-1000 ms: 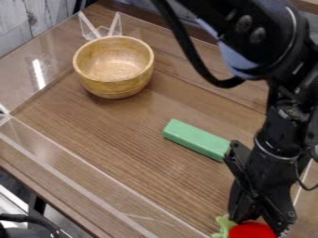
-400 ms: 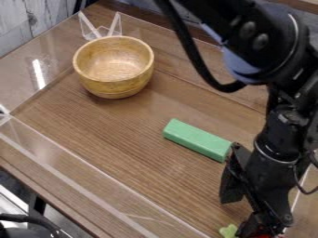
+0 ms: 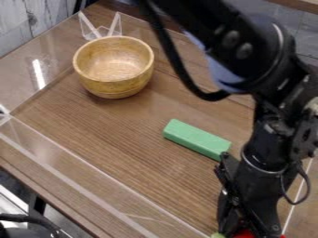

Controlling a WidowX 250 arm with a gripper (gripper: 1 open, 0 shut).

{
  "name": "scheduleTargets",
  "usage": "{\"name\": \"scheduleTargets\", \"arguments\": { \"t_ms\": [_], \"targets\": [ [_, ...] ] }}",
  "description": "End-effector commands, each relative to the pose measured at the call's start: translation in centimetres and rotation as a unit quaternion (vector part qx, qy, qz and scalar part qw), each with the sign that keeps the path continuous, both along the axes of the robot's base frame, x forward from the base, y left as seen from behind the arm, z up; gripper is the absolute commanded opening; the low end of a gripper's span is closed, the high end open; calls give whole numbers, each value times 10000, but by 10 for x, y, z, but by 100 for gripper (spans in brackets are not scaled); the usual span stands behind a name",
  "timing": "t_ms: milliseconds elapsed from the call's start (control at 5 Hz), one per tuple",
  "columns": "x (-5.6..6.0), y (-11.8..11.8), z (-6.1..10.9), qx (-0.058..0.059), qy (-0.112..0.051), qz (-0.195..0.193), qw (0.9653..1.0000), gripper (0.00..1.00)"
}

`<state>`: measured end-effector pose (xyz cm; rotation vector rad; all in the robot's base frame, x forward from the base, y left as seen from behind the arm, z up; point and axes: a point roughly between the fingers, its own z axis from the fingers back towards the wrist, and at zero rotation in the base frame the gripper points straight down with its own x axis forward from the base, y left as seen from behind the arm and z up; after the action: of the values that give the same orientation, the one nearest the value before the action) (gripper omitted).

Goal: Move the red fruit to the left side of the table

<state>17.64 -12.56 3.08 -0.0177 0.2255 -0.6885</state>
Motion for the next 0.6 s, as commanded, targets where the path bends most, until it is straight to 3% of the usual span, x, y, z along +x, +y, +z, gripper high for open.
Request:
{"name": "scheduleTargets", "arguments": {
  "t_ms": [0, 200, 400],
  "targets": [
    [10, 8, 34, -105, -402, 141, 9990, 0],
    [12, 35, 58, -121, -567, 561, 9967, 0],
    [21, 61, 71, -134, -595, 977, 9933, 0]
  ]
}}
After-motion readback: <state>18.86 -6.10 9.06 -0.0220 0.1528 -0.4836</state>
